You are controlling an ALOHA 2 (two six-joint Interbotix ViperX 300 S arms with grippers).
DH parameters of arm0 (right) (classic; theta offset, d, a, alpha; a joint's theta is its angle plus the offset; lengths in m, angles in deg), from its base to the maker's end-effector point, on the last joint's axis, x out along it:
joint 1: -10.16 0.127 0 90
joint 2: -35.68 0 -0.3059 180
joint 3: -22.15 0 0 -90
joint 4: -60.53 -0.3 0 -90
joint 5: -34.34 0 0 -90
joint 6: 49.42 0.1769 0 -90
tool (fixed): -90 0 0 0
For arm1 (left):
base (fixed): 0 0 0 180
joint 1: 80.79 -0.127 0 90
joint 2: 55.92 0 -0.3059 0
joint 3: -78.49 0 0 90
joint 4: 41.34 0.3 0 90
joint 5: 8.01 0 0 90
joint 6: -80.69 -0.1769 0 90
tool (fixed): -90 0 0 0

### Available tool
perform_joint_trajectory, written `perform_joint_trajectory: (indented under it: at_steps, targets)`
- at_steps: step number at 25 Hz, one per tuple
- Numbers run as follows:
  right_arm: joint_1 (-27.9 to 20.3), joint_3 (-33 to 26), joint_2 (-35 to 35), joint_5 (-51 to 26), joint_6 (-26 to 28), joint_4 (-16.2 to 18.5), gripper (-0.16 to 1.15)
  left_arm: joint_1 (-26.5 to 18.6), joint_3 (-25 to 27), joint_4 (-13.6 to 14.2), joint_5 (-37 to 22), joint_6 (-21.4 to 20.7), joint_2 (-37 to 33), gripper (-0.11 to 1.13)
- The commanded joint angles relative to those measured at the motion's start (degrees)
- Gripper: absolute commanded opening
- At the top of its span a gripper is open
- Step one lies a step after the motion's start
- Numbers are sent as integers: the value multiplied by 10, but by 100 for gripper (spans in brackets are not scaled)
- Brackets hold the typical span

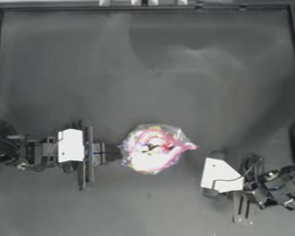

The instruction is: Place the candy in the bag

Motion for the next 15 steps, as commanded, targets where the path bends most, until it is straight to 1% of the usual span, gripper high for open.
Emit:
perform_joint_trajectory:
  at_steps: [1,4,6,10,12,15]
  targets:
    - [-1,-8,32,-17,2,1,43,1,-9,0,4,0,-10,12]
    - [-1,-16,58,-43,8,9,43,1,-10,1,4,0,-9,12]
    - [-1,-25,79,-62,11,24,43,1,-10,0,4,0,-10,12]
    - [-9,-54,119,-98,14,65,43,1,-10,0,4,0,-9,12]
    - [-15,-74,129,-113,11,91,43,1,-10,1,4,0,-9,12]
    - [-26,-99,134,-118,3,120,43,1,-10,0,8,0,-9,12]
